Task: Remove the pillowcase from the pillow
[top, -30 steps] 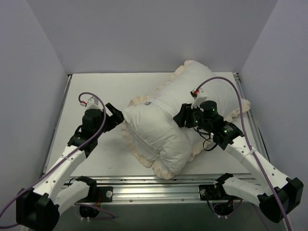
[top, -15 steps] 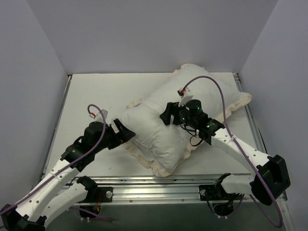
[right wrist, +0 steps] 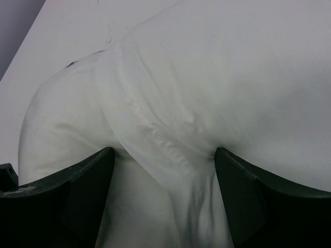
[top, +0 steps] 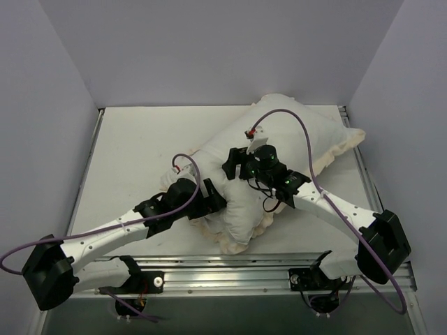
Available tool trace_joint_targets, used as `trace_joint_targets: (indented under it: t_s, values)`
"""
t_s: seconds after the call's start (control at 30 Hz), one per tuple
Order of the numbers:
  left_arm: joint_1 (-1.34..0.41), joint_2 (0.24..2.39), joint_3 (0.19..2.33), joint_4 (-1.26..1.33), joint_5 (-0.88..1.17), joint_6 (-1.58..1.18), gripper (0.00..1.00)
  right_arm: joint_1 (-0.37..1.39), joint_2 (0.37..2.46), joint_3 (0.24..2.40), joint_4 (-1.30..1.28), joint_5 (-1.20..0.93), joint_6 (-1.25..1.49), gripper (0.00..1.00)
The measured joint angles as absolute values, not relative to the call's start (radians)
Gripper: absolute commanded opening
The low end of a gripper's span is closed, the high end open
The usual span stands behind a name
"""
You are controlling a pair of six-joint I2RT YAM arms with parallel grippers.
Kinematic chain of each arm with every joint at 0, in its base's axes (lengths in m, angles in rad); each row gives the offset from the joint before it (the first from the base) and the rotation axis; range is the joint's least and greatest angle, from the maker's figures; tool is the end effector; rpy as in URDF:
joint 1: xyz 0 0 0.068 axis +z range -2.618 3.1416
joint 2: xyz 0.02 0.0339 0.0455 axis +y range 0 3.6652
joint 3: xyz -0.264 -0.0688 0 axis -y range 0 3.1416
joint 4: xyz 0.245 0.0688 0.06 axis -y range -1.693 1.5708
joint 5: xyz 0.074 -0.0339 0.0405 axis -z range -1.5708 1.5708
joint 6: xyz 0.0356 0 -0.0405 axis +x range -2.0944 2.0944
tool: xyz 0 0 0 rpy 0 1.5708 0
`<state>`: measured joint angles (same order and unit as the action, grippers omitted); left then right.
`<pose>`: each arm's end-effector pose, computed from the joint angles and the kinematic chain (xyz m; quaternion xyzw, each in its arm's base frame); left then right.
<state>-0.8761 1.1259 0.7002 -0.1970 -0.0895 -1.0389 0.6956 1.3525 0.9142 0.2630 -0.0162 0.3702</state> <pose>0.1581 -0.1848 0.2414 -0.0926 0.8842 -0.3500 0.2950 0.2438 0.2043 0.3025 -0.1293 0.7553 0.3317 0.5502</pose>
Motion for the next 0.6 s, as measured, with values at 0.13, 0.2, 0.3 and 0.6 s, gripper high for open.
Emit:
trace_joint_targets:
  t_s: [0.13,0.2,0.3,0.6]
  values:
    - [-0.898,1.182,0.704,-0.118,-0.089,-1.044,0.94,0.696,1.352,0.908,0.267,0.002,0.373,0.74]
    - [-0.906,1.205,0.704,-0.086,-0.089,-1.050,0.65,0.696,1.352,0.907,0.268,0.013,0.374,0.74]
    - [-0.912,1.220,0.704,-0.059,-0.102,-1.057,0.24,0.696,1.348,0.907,0.270,0.035,0.375,0.74]
    - [-0.931,1.221,0.767,-0.096,-0.127,-1.005,0.02,0.707,1.122,0.844,0.105,0.207,0.463,0.91]
